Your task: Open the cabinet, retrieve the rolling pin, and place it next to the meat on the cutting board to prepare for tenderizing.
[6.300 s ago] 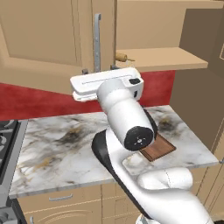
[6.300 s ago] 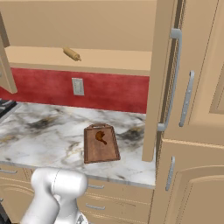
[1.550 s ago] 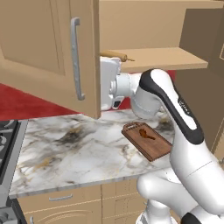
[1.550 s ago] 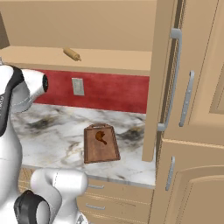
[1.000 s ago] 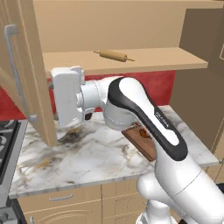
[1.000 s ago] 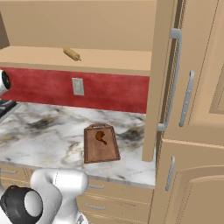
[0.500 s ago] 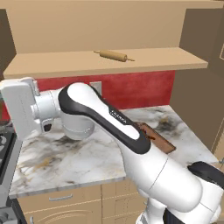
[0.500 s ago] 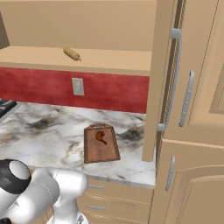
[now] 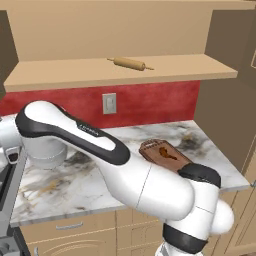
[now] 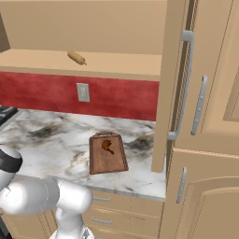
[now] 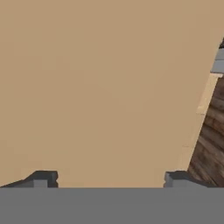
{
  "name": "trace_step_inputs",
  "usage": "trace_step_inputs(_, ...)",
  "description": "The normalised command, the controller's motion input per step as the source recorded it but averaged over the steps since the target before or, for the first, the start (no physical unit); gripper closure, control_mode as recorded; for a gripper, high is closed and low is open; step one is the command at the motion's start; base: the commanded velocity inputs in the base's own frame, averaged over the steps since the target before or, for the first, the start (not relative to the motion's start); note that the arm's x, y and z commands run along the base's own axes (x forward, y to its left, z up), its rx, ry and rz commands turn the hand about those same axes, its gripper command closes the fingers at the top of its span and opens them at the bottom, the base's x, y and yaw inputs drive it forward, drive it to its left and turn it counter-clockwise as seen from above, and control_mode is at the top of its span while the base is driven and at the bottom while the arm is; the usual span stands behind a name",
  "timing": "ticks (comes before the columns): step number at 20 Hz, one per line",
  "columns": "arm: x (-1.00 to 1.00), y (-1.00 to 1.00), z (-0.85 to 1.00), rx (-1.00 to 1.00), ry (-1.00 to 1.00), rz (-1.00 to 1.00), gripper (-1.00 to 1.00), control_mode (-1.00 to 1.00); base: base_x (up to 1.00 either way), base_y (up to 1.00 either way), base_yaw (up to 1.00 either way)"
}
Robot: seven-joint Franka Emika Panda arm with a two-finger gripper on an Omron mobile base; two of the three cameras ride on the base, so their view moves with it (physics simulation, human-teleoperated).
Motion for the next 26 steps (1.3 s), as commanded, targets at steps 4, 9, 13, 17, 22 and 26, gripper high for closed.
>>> trace_step_inputs(4, 0.02, 0.48, -0.2, -0.04, 0.04, 0.0, -1.0, -1.0, 0.0, 0.0, 0.0)
trace_step_inputs(9, -0.01, -0.03, -0.12, -0.06, -0.01, 0.01, -1.0, -1.0, 0.0, 0.0, 0.0)
trace_step_inputs(13, -0.33, -0.47, 0.0, -0.03, -0.16, 0.0, -1.0, -1.0, 0.0, 0.0, 0.0)
trace_step_inputs(17, -0.49, -0.65, 0.0, -0.03, -0.24, 0.0, -1.0, -1.0, 0.0, 0.0, 0.0)
trace_step_inputs(22, -0.43, -0.75, 0.08, -0.03, -0.26, 0.0, -1.0, -1.0, 0.0, 0.0, 0.0)
trace_step_inputs(26, -0.29, -0.77, 0.17, -0.05, -0.24, -0.03, -1.0, -1.0, 0.0, 0.0, 0.0)
